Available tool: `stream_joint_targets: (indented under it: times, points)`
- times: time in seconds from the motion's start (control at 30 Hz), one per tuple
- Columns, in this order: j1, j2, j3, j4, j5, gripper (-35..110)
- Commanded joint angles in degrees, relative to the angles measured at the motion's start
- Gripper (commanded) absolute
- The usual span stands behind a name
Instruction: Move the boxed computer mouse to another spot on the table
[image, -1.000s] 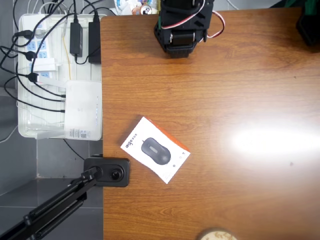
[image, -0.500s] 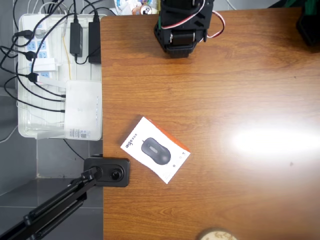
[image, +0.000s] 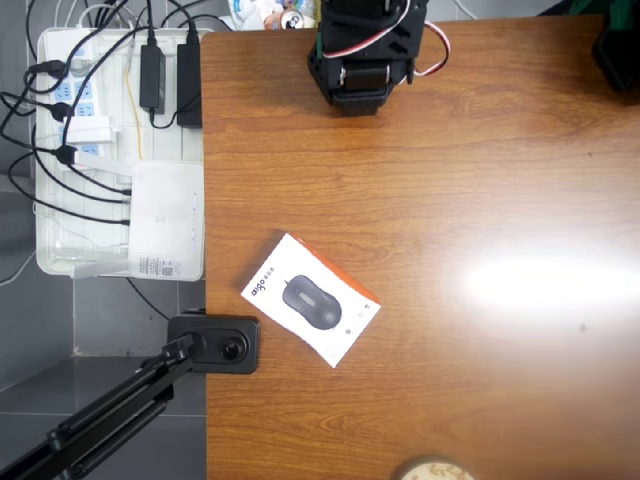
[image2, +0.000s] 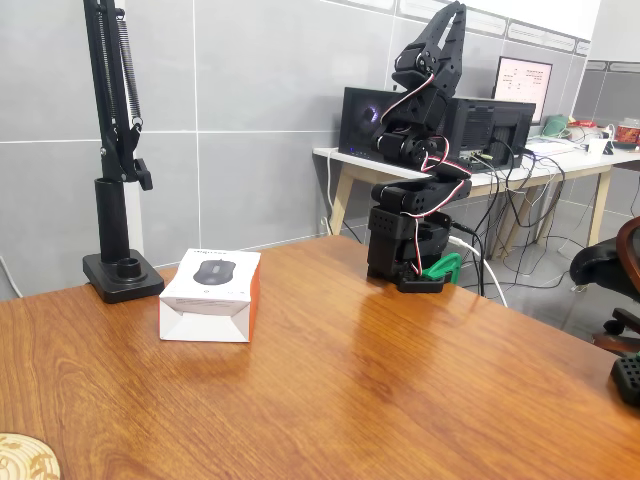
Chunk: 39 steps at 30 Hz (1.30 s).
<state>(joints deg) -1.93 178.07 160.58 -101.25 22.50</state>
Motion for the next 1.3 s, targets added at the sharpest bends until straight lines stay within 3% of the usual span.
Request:
stream_joint_targets:
  times: [0.0,1.27]
  points:
    - [0.4,0.1,-0.1,0.0,0.4,0]
    - [0.4,0.1,-0.1,0.0,0.4,0]
